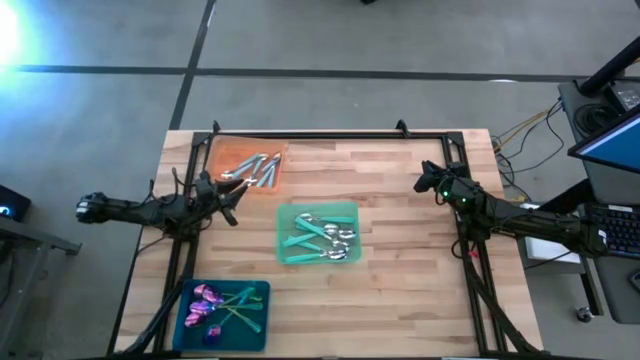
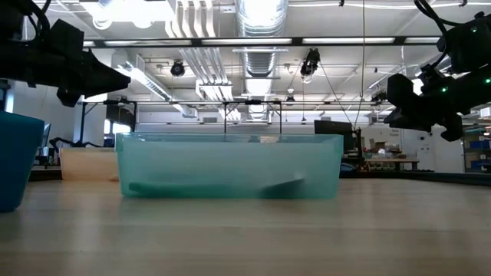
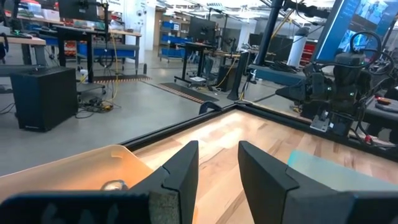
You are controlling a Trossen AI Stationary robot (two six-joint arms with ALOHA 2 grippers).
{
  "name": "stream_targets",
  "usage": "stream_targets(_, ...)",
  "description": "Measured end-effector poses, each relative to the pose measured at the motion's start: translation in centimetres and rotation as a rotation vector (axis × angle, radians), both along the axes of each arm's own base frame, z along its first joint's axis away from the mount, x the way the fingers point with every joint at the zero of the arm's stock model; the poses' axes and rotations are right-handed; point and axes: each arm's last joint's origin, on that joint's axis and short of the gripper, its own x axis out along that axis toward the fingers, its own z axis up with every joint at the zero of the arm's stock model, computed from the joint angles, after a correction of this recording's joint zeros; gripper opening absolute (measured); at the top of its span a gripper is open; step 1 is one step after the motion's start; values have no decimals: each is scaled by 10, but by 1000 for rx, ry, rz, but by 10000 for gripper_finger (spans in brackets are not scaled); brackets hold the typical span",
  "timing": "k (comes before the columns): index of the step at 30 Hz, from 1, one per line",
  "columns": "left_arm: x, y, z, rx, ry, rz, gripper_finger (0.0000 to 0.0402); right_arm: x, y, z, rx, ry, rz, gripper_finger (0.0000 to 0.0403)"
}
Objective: Sort silverware by color (type)
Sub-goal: Return to Home Position
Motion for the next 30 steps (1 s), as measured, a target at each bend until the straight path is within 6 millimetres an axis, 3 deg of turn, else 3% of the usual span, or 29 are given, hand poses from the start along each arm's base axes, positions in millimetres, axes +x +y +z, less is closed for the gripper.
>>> stream_targets(30, 0, 0, 0, 1, 7, 0, 98, 0, 0, 0, 0, 0, 0, 76)
